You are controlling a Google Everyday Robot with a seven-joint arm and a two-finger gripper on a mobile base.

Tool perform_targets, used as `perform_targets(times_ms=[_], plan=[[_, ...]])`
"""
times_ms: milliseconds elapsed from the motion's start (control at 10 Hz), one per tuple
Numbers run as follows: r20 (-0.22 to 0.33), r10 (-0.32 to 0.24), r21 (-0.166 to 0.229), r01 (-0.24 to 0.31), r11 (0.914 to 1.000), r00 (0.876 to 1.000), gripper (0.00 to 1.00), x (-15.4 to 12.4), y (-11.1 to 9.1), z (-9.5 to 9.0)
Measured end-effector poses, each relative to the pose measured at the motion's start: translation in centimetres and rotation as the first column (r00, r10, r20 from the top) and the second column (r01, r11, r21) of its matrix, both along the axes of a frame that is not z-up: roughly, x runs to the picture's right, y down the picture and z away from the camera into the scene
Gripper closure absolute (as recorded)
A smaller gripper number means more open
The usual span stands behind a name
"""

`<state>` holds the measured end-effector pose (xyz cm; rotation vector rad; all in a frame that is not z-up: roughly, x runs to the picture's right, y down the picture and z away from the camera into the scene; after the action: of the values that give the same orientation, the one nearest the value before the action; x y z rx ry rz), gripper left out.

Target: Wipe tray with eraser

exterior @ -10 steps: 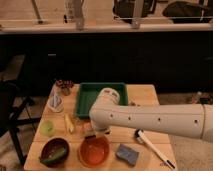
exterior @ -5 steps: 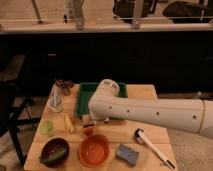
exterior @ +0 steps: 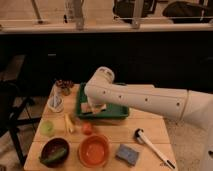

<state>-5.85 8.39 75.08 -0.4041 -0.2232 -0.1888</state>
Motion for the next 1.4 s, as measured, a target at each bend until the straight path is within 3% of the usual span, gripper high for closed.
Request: perform_targets(times_ms=[200, 500, 1100, 1400], plan=[[0.005, 0.006, 0.024, -0.006, 0.9997, 1.0, 1.0, -0.9, -1.9, 3.3], [0.004, 0.023, 0.028, -0.023, 0.9993, 1.0, 1.0, -1.5, -3.7, 5.8], [0.005, 0.025, 0.028, -0.025, 0.9993, 1.0, 1.0, -1.5, -3.8, 5.9], [-0.024, 0.053, 0.029, -0.052, 0.9982, 0.998, 1.0, -0.1, -4.0, 7.6]])
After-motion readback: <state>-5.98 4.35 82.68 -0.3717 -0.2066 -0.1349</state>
